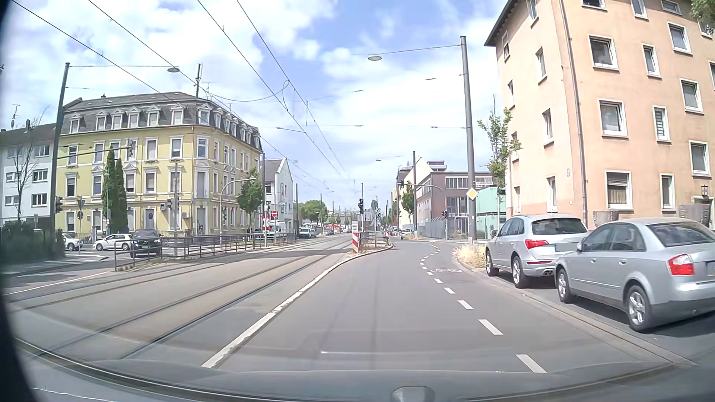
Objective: Follow the waypoints while adhering to traffic rules and regulations
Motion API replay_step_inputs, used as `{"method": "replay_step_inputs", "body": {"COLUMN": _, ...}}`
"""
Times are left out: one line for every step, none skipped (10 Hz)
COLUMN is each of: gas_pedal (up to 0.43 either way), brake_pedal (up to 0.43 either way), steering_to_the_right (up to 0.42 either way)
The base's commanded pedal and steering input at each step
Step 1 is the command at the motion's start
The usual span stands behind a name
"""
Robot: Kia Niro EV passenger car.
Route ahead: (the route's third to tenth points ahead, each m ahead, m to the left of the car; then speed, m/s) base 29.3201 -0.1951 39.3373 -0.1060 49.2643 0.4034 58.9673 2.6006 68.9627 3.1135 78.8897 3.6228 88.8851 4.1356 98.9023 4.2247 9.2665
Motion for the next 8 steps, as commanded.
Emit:
{"method": "replay_step_inputs", "body": {"gas_pedal": 0.0, "brake_pedal": 0.079, "steering_to_the_right": 0.006}}
{"method": "replay_step_inputs", "body": {"gas_pedal": 0.0, "brake_pedal": 0.085, "steering_to_the_right": 0.007}}
{"method": "replay_step_inputs", "body": {"gas_pedal": 0.0, "brake_pedal": 0.085, "steering_to_the_right": 0.01}}
{"method": "replay_step_inputs", "body": {"gas_pedal": 0.0, "brake_pedal": 0.079, "steering_to_the_right": 0.014}}
{"method": "replay_step_inputs", "body": {"gas_pedal": 0.0, "brake_pedal": 0.079, "steering_to_the_right": 0.016}}
{"method": "replay_step_inputs", "body": {"gas_pedal": 0.0, "brake_pedal": 0.079, "steering_to_the_right": 0.017}}
{"method": "replay_step_inputs", "body": {"gas_pedal": 0.0, "brake_pedal": 0.079, "steering_to_the_right": 0.017}}
{"method": "replay_step_inputs", "body": {"gas_pedal": 0.0, "brake_pedal": 0.079, "steering_to_the_right": 0.017}}
